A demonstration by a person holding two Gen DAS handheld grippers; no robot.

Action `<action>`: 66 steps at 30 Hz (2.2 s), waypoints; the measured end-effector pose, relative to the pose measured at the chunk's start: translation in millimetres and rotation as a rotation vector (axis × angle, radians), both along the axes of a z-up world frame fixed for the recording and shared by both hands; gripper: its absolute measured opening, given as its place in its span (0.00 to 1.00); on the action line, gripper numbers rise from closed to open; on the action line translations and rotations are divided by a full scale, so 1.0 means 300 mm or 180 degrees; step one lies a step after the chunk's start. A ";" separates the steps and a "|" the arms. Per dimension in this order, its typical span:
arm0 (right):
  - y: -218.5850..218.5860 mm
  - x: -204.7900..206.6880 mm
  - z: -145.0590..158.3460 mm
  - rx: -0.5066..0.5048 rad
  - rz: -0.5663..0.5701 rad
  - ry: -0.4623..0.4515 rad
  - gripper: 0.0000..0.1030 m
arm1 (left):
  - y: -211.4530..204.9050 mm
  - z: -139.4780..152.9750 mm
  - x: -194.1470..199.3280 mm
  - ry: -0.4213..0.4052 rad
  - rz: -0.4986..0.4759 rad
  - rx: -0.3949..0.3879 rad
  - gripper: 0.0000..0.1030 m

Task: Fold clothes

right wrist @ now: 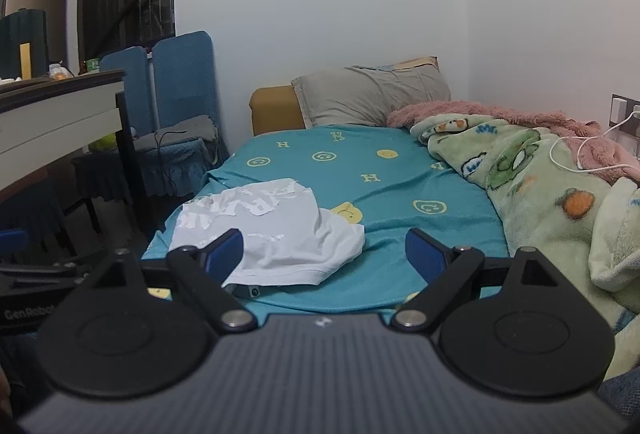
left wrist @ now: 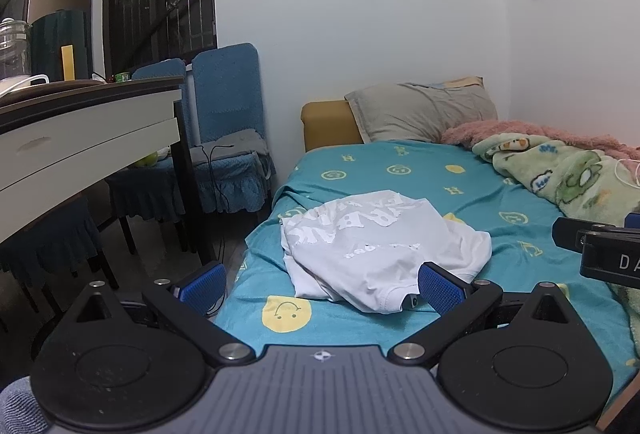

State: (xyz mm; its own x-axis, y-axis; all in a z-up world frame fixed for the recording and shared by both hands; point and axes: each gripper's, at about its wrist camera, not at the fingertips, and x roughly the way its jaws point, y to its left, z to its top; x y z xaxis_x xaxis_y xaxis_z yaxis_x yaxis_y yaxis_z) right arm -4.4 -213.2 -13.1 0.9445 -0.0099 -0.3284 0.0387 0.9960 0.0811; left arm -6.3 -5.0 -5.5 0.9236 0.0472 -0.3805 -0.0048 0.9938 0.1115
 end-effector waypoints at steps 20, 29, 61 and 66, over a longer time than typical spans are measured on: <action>-0.029 0.043 0.010 0.0119 -0.0028 0.0208 0.87 | -0.043 0.004 0.025 0.0105 -0.0100 0.0197 1.00; -0.148 0.273 0.194 0.0435 -0.0075 0.0009 0.87 | -0.100 -0.065 0.325 0.0959 -0.0690 -0.0092 0.97; -0.184 0.750 -0.267 0.0558 -0.0193 0.0957 0.87 | -0.146 -0.388 0.681 0.0682 -0.0096 0.0997 0.88; -0.120 0.738 -0.273 0.0479 0.0072 0.1019 0.87 | -0.082 -0.325 0.686 0.0564 0.0112 0.0661 0.89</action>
State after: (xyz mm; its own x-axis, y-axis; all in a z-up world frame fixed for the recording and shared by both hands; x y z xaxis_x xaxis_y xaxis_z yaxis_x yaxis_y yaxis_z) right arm 217.0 -249.3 -94.9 0.7929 0.0808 -0.6039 0.0640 0.9747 0.2143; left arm 199.6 -29.7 -102.9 0.8399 0.1720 -0.5148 -0.0013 0.9491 0.3149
